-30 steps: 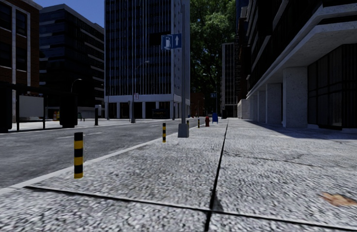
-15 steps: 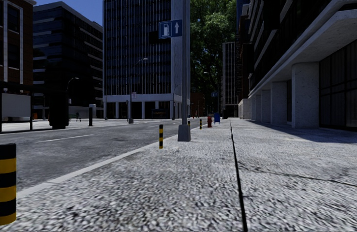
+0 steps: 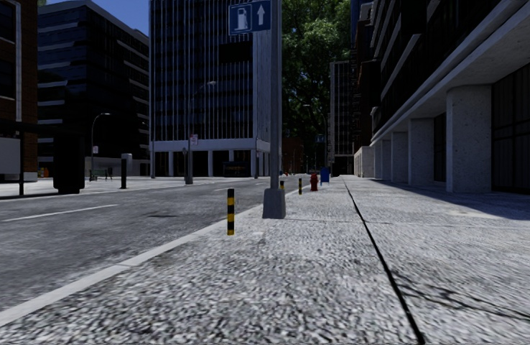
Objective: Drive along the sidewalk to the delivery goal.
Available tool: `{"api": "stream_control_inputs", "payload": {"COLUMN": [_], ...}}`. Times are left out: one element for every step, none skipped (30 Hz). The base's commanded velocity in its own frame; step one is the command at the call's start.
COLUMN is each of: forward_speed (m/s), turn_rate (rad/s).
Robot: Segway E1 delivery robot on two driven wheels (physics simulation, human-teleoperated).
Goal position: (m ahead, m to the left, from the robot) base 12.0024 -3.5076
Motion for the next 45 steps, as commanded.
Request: {"api": "stream_control_inputs", "payload": {"forward_speed": [2.0,2.0,2.0,2.0,2.0,2.0,2.0,2.0,2.0,2.0,2.0,2.0,2.0,2.0,2.0,2.0,2.0,2.0,2.0,2.0,2.0,2.0,2.0,2.0,2.0,2.0,2.0,2.0,2.0,2.0,2.0,2.0,2.0,2.0,2.0,2.0,2.0,2.0,2.0,2.0,2.0,2.0,2.0,2.0,2.0], "turn_rate": [-0.82,-0.82,-0.92,-0.95,-0.96,-0.89,-0.16,-0.16,0.0,0.0,0.0,0.0,0.0,0.0,0.0,0.0,0.0,0.0,0.0,0.0,0.0,0.0,0.0,0.0,0.0,0.0,0.0,0.0,0.0,0.0,0.0,0.0,0.0,0.0,0.0,0.0,0.0,0.0,0.0,0.0,0.0,0.0,0.0,0.0,0.0]}}
